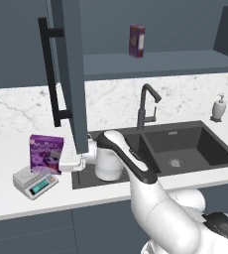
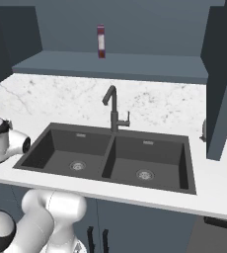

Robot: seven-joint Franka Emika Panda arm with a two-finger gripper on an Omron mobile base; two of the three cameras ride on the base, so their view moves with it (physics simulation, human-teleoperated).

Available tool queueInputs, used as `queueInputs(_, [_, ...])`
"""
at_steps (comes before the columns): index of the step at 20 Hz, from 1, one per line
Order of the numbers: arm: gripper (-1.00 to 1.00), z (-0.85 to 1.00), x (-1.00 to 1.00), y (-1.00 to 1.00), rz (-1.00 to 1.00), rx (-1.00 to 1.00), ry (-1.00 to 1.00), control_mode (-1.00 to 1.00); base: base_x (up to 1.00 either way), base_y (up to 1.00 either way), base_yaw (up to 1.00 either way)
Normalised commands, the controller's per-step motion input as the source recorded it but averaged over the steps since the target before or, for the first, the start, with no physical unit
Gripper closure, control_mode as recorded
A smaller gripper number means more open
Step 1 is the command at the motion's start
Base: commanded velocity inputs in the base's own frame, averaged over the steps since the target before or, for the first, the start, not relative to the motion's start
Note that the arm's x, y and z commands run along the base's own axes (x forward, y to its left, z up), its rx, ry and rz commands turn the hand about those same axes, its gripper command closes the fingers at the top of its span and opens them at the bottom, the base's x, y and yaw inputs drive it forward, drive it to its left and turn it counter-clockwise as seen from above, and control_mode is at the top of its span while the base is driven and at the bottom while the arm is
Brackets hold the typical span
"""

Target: Pick the cereal and place it on the digital scale for weighing, and close the cabinet.

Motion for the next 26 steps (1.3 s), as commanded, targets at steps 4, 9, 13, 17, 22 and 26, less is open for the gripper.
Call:
queueInputs(4, [1.0,-0.03,0.23,0.24,0.0,-0.02,0.0,-1.0,0.0,0.0,0.0])
queueInputs(9, [1.0,-0.08,0.16,0.21,0.0,-0.01,0.0,-1.0,0.0,0.0,0.0])
queueInputs(13, [1.0,-0.13,0.05,0.06,0.0,0.0,-0.01,-1.0,0.0,0.0,0.0])
queueInputs(17, [1.0,-0.03,0.0,0.0,0.0,-0.01,-0.01,-1.0,0.0,0.0,0.0])
queueInputs(22, [1.0,-0.1,0.04,0.02,-0.01,-0.08,0.0,-1.0,0.0,0.0,0.0])
queueInputs(26, [1.0,0.0,0.0,0.0,-0.08,-0.14,0.0,-1.0,0.0,0.0,0.0])
